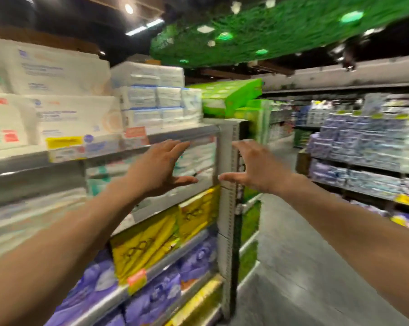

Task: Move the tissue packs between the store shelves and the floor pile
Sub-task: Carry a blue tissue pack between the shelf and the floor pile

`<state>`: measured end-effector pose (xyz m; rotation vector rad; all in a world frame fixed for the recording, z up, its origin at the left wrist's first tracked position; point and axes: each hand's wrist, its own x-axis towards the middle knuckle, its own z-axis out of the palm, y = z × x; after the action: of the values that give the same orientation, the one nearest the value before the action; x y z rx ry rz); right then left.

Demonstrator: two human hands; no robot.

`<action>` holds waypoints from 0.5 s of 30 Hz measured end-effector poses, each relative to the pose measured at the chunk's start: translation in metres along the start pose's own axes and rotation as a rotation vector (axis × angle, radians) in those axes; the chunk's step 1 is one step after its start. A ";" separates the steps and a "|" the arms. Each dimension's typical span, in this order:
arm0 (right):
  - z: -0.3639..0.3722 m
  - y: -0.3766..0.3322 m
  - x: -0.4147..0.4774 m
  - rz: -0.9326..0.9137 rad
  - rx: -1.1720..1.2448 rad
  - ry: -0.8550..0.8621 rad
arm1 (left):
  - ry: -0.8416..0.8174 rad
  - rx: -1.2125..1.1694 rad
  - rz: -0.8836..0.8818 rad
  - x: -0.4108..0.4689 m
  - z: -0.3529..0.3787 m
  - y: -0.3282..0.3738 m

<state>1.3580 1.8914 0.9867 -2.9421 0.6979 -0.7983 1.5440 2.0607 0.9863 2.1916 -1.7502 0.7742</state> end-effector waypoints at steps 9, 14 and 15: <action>-0.048 0.256 -0.121 0.275 -0.124 -0.137 | -0.032 -0.256 0.193 0.142 0.120 0.245; -0.044 0.379 -0.184 0.478 -0.141 -0.171 | -0.140 -0.341 0.308 0.208 0.189 0.367; -0.040 0.403 -0.197 0.530 -0.130 -0.170 | -0.177 -0.361 0.336 0.219 0.205 0.390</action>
<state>1.0189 1.6161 0.8760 -2.6668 1.4657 -0.4610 1.2567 1.6764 0.8766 1.7990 -2.1806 0.2942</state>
